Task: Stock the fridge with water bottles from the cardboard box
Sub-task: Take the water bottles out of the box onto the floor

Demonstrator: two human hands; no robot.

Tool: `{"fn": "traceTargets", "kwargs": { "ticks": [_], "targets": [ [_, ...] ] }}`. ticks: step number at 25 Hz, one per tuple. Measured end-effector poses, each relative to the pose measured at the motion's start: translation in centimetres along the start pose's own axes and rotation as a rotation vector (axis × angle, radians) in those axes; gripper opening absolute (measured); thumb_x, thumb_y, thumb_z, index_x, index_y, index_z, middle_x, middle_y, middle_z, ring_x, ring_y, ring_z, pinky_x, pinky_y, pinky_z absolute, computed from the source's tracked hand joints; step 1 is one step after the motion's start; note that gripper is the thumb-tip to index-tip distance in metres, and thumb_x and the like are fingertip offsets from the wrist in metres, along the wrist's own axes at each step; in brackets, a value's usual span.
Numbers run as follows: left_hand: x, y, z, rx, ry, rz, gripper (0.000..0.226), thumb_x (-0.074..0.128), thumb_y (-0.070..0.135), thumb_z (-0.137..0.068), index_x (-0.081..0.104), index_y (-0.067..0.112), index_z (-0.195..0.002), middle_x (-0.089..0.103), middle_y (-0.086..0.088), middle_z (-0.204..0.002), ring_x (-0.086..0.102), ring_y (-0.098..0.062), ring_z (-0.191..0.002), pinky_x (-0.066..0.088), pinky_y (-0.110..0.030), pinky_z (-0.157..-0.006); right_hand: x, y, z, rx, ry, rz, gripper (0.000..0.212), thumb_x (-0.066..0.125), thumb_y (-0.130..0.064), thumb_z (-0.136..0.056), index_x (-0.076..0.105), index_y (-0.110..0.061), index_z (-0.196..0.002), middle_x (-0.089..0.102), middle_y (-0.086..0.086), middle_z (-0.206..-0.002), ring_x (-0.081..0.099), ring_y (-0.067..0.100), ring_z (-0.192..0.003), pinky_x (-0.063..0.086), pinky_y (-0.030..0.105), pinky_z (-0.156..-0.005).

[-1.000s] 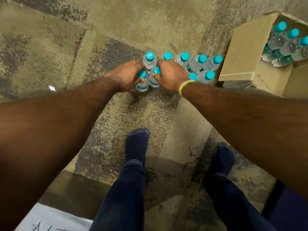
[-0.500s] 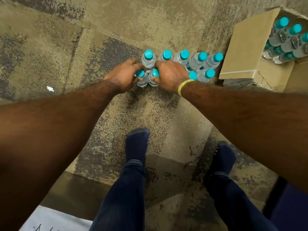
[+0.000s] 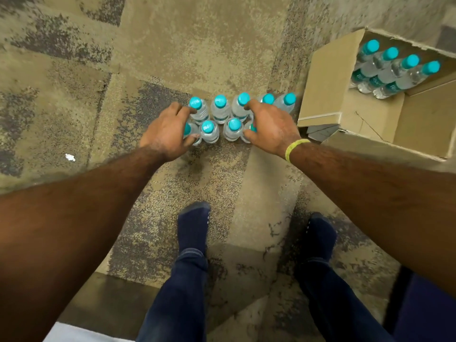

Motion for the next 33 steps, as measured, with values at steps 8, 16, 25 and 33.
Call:
{"fn": "traceTargets", "kwargs": {
  "ticks": [8, 16, 25, 33],
  "targets": [
    [-0.2, 15.0, -5.8, 0.332, 0.021, -0.058, 0.059, 0.063, 0.044, -0.085, 0.049, 0.014, -0.133, 0.05, -0.011, -0.133, 0.05, -0.033, -0.12, 0.04, -0.044, -0.095, -5.0, 14.7, 5.8, 0.242, 0.184, -0.033, 0.059, 0.065, -0.031, -0.082, 0.047, -0.012, -0.134, 0.052, 0.013, -0.126, 0.048, 0.033, -0.117, 0.043, 0.044, -0.096],
    [2.5, 29.5, -13.6, 0.416, -0.054, -0.213, 0.084, 0.053, 0.063, -0.085, 0.024, 0.02, -0.151, 0.02, -0.009, -0.16, 0.021, -0.027, -0.146, 0.022, -0.051, -0.115, -6.3, 26.8, 8.9, 0.43, 0.216, 0.048, 0.086, 0.056, -0.062, -0.084, 0.028, -0.016, -0.15, 0.025, 0.015, -0.158, 0.026, 0.032, -0.143, 0.025, 0.048, -0.114],
    [2.9, 37.7, -22.7, 0.4, -0.024, -0.336, 0.082, 0.055, 0.049, -0.09, 0.017, 0.014, -0.153, 0.017, -0.009, -0.161, 0.017, -0.029, -0.147, 0.022, -0.05, -0.116, -11.3, 33.8, 3.8, 0.394, 0.347, -0.099, 0.064, 0.062, -0.038, -0.087, 0.038, -0.012, -0.141, 0.046, 0.01, -0.136, 0.045, 0.03, -0.125, 0.038, 0.041, -0.105],
    [2.9, 39.1, -26.4, 0.319, 0.111, -0.514, 0.051, 0.063, 0.015, -0.084, 0.05, 0.011, -0.133, 0.038, -0.016, -0.137, 0.041, -0.035, -0.125, 0.04, -0.052, -0.102, -10.8, 35.1, -3.2, 0.425, 0.166, -0.074, 0.052, 0.059, -0.021, -0.09, 0.04, -0.011, -0.138, 0.05, 0.017, -0.134, 0.051, 0.036, -0.123, 0.042, 0.043, -0.099]
  ]
}}
Point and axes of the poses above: each hand's wrist, its own z-axis away from the middle knuckle, its own x-axis out of the palm, y = z × x, the point moved 9 cm from there along -z, towards the middle knuckle
